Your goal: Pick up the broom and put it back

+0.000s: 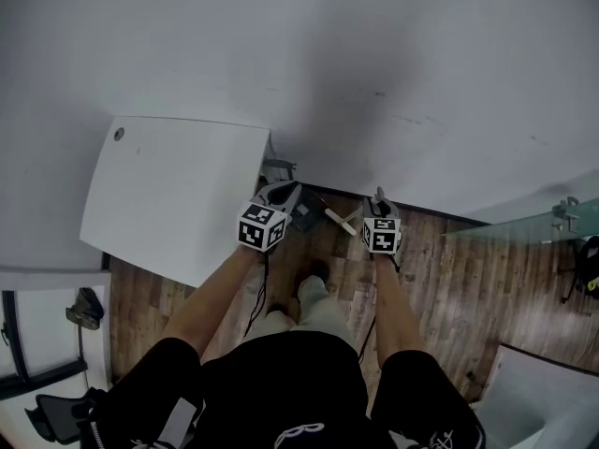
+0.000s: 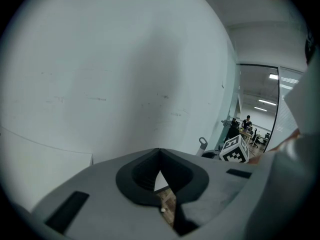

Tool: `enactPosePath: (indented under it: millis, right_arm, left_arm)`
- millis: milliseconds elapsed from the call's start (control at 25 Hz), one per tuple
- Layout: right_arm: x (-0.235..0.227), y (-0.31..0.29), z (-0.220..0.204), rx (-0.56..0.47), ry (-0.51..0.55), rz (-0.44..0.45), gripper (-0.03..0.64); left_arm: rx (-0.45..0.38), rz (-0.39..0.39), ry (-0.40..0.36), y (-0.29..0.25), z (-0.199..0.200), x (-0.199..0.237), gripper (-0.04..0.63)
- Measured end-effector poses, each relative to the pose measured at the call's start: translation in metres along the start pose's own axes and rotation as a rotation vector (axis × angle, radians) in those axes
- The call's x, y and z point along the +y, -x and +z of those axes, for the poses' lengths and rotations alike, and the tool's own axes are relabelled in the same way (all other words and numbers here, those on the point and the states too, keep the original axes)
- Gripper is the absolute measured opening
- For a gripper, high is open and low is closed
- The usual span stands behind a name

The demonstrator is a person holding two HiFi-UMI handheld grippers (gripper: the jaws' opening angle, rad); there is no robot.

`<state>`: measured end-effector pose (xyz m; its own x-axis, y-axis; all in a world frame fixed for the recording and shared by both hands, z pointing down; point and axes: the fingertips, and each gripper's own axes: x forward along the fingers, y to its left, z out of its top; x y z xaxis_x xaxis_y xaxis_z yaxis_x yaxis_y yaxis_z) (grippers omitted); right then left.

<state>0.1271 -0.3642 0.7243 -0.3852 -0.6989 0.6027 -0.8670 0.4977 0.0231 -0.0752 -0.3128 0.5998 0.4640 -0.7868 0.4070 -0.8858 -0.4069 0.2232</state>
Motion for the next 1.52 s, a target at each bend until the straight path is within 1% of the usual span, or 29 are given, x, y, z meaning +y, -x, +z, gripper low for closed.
enactPosePath:
  millis: [400,720,1120,1520]
  right_arm:
    - [0.039,0.088,0.028,-0.114,-0.008,-0.046,0.114]
    - [0.076,0.169,0.053,-0.224,-0.021,-0.07,0.114]
    - [0.109,0.254,0.092,-0.345,-0.006,-0.059,0.114]
    - [0.116,0.302,0.116,-0.406,0.034,-0.047,0.115]
  left_arm:
    - [-0.045,-0.002,-0.027,0.096,-0.014,-0.025,0.017]
    - [-0.083,0.005,-0.049,0.157,-0.017,-0.036,0.017]
    - [-0.163,0.001,-0.066,0.205,-0.002,-0.055,0.017]
    - [-0.216,0.004,-0.086,0.225,0.015,-0.072,0.017]
